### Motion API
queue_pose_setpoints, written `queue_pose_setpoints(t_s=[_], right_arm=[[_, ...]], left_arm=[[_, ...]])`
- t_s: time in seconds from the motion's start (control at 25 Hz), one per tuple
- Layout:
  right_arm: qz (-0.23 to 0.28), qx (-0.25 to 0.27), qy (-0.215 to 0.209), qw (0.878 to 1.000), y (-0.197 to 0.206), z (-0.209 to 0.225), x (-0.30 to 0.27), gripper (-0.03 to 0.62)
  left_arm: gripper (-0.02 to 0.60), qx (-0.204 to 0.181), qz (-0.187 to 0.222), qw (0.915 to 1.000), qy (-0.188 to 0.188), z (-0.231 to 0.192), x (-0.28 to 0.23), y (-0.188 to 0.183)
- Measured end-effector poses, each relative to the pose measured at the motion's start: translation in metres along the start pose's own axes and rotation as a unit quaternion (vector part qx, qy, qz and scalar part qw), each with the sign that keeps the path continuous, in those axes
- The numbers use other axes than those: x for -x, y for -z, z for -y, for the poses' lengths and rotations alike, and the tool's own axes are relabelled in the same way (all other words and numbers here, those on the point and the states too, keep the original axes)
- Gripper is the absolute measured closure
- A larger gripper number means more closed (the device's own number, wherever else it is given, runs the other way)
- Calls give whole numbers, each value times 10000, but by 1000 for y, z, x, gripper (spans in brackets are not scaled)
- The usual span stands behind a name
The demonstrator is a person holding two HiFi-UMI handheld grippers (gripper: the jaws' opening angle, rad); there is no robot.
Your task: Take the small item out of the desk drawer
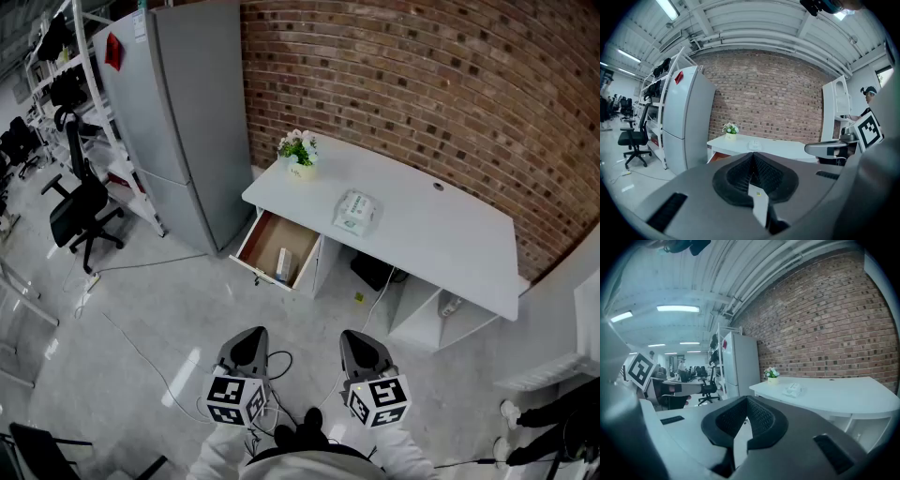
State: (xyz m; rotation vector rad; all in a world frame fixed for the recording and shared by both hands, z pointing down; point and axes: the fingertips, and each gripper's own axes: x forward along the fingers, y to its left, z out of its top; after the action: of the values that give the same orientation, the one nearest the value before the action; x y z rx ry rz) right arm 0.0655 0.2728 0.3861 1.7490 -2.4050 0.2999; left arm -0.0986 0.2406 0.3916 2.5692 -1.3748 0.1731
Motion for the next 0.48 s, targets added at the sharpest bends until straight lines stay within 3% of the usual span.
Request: queue_pose_setpoints(t_s=[0.48], right_arm=[[192,-166,-262,9993,-5,10,4,568]], left_arm=[[565,-105,-28,9999,-105,11,-11,3]])
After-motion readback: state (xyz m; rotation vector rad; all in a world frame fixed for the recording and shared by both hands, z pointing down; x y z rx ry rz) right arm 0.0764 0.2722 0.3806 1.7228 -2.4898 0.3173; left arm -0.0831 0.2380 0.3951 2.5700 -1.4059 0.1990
